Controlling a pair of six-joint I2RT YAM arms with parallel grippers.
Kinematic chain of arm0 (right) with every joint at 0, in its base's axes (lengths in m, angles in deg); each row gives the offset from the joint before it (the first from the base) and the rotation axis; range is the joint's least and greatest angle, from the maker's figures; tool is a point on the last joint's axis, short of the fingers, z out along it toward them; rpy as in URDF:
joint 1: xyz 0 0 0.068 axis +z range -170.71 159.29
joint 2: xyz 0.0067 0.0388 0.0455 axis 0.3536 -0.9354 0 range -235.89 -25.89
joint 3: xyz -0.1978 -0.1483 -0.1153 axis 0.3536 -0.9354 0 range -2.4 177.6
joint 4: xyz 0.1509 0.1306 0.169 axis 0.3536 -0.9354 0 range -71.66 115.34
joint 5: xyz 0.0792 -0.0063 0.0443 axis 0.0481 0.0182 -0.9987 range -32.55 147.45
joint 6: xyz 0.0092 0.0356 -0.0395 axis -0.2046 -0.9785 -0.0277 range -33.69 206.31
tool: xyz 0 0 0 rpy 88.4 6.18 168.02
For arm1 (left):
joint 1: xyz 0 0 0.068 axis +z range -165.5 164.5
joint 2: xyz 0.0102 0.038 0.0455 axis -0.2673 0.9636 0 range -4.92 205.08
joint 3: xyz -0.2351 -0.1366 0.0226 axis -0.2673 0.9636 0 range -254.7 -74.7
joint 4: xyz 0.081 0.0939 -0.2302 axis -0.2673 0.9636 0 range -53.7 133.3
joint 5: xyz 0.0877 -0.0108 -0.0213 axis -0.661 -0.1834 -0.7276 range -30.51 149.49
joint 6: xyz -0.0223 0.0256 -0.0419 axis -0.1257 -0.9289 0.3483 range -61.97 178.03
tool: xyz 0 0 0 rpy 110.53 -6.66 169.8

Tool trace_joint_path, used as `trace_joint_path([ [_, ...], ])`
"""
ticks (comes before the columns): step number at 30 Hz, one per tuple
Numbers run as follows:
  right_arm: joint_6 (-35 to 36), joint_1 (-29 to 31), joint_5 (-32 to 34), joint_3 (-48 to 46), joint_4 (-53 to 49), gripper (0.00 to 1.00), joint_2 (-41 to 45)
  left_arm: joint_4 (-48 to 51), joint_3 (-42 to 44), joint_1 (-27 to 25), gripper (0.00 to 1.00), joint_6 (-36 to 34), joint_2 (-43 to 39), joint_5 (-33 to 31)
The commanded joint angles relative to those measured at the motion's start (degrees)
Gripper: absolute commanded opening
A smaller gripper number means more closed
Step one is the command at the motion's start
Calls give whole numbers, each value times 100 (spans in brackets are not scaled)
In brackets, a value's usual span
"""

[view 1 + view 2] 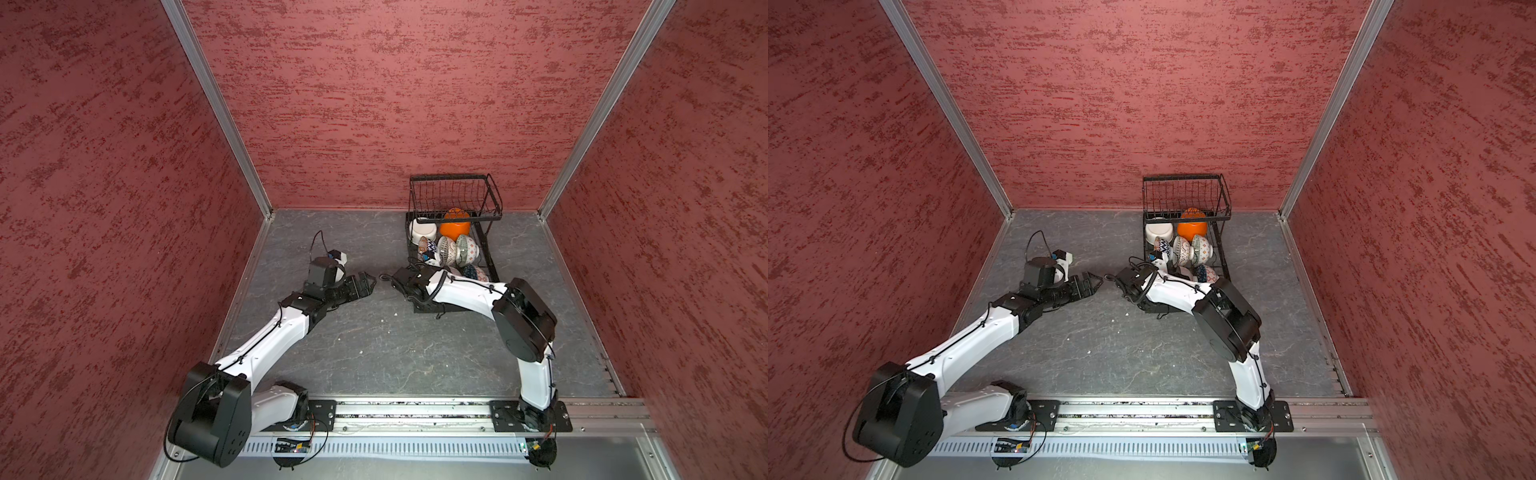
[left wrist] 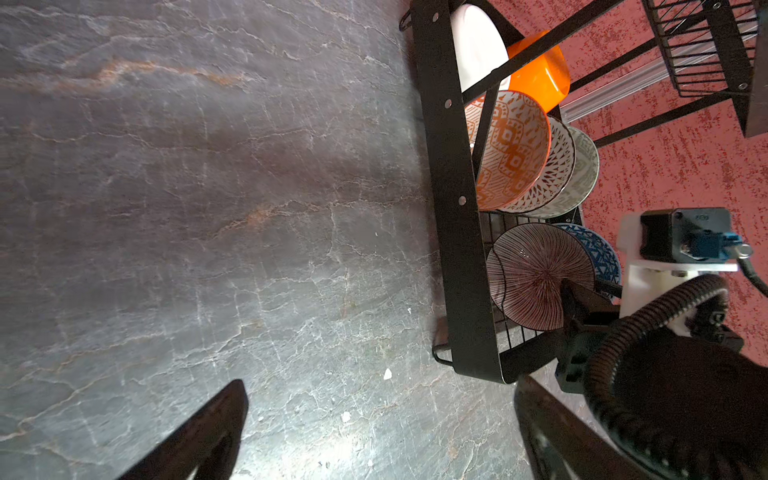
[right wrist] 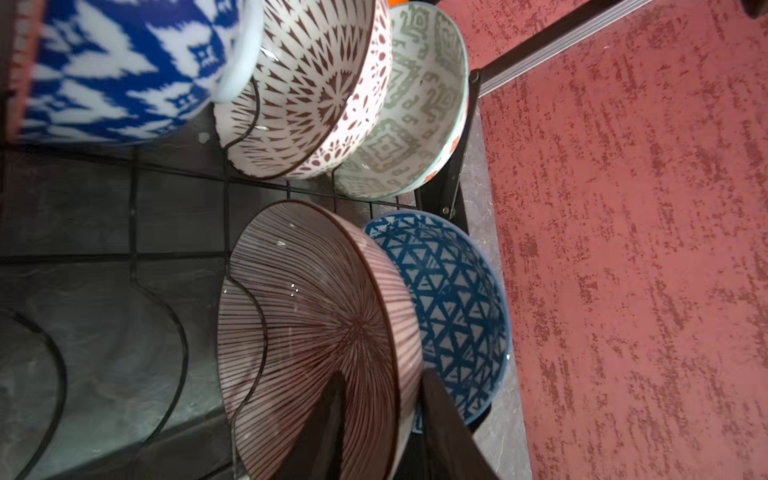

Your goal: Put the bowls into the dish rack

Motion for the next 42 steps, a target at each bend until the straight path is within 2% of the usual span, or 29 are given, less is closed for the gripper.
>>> trace_joint_path([
  [1, -268, 35, -725, 69, 212, 38, -170, 2, 77, 42, 100, -76, -130, 28],
  [5, -236, 36, -691, 111, 198, 49, -87, 43, 79, 52, 100, -94, -169, 32],
  [17, -21, 31, -629, 204, 338, 92, 221, 182, 78, 86, 100, -86, -318, 35],
  [20, 27, 30, -593, 210, 396, 99, 313, 212, 79, 108, 100, -91, -354, 9],
  [29, 276, -2, -527, 297, 576, 99, 610, 342, 5, 239, 100, -163, -413, 5],
  [34, 493, -77, -581, 198, 880, 99, 1065, 538, -120, 387, 100, -265, -452, -21],
  [42, 689, -673, -780, -241, 1372, 99, 2079, 1078, -375, 727, 100, -461, -645, -321],
])
